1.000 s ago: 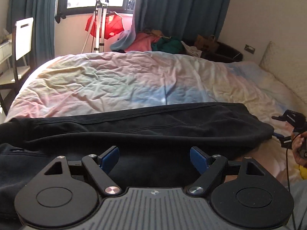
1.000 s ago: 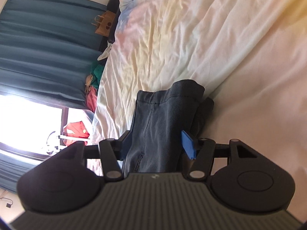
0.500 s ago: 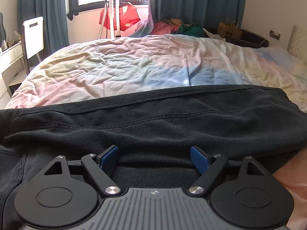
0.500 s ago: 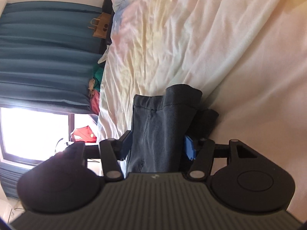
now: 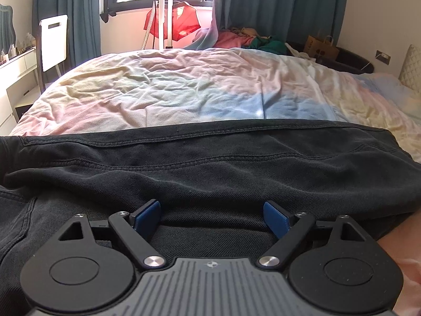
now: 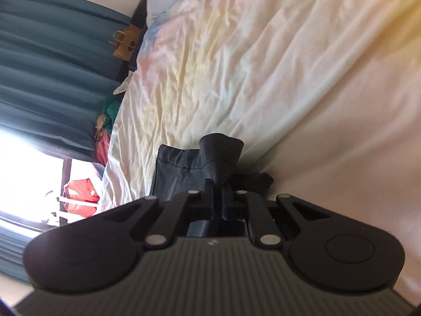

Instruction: Fold clothes

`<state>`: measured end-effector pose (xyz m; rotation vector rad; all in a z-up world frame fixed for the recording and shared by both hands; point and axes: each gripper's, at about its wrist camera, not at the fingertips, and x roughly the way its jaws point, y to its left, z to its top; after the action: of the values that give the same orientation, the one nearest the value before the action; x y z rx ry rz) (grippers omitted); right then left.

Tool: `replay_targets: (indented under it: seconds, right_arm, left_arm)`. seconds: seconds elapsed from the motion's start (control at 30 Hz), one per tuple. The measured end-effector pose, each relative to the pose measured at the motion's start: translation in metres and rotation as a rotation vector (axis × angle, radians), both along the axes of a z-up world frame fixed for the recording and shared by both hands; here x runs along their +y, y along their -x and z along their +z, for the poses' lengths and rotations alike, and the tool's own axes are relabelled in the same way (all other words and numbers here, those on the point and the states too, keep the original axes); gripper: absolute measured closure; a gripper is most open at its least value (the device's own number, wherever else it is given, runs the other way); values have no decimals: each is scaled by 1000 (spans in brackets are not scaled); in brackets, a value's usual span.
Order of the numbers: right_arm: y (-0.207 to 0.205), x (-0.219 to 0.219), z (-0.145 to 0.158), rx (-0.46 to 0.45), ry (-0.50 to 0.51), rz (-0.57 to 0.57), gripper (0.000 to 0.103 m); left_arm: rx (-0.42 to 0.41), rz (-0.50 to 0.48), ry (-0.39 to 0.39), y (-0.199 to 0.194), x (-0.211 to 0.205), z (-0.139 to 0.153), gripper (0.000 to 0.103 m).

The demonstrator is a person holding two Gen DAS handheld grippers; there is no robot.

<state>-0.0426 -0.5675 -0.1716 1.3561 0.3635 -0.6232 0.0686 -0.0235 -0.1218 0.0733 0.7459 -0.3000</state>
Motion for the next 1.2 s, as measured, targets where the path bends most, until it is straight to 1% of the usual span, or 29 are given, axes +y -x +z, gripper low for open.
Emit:
replay_targets:
  seconds: [0.07, 0.1, 0.13, 0.17, 0.23, 0.27, 0.33, 0.43, 0.5, 0.6, 0.63, 0.73, 0.8, 0.87, 0.97, 1.03, 1.13, 1.2]
  right_arm:
    - [6, 3, -2, -13, -62, -18, 90]
    - [9, 5, -3, -27, -96, -26, 83]
    - [13, 7, -5, -41, -130, -34, 71]
    - [15, 10, -6, -65, -165, -42, 65]
    - [17, 16, -7, -94, -198, -41, 32]
    - [16, 20, -5, -96, -203, -32, 29]
    - [10, 25, -5, -104, -218, 17, 28]
    - [-6, 30, -13, -120, -297, 117, 28]
    - [-21, 34, -21, -154, -341, 167, 28]
    - [-41, 32, -30, -171, -350, 172, 28]
    - [-48, 27, -34, -174, -336, 170, 28]
    - [-54, 9, -40, -197, -270, 91, 28]
    - [-53, -2, -43, -257, -248, 67, 28]
    - [-49, -10, -43, -294, -217, 52, 27]
    - [-37, -16, -38, -337, -146, -18, 28]
    - [-31, -17, -31, -301, -48, -52, 28]
    - [-35, -24, -41, -233, -83, -14, 29]
    - [-38, -26, -44, -235, -91, 21, 29]
  left_arm:
    - [3, 2, 6, 1, 1, 0, 15]
    - [4, 4, 8, 1, 1, 0, 15]
    - [4, 5, 9, 2, 2, 0, 14]
    - [4, 6, 10, 2, 2, 0, 13]
    - [4, 9, 13, 3, 2, 0, 13]
    - [3, 10, 14, 4, 2, 0, 12]
    - [2, 13, 14, 4, 2, 1, 12]
    - [0, 16, 14, 5, 2, 0, 11]
    - [-2, 19, 12, 5, 2, -1, 10]
    - [-2, 26, 6, 4, 1, -3, 7]
    - [-2, 28, 5, 3, 1, -3, 6]
    - [-5, 29, -1, 3, 0, -3, 6]
    - [-8, 30, -1, 4, 1, -4, 5]
    - [-9, 31, -3, 4, 0, -4, 4]
    - [-10, 32, -6, 3, 0, -4, 2]
    - [-11, 33, -8, 3, 0, -4, 2]
    - [-13, 34, -11, 3, -1, -4, 1]
    - [-14, 35, -14, 2, -1, -4, 1]
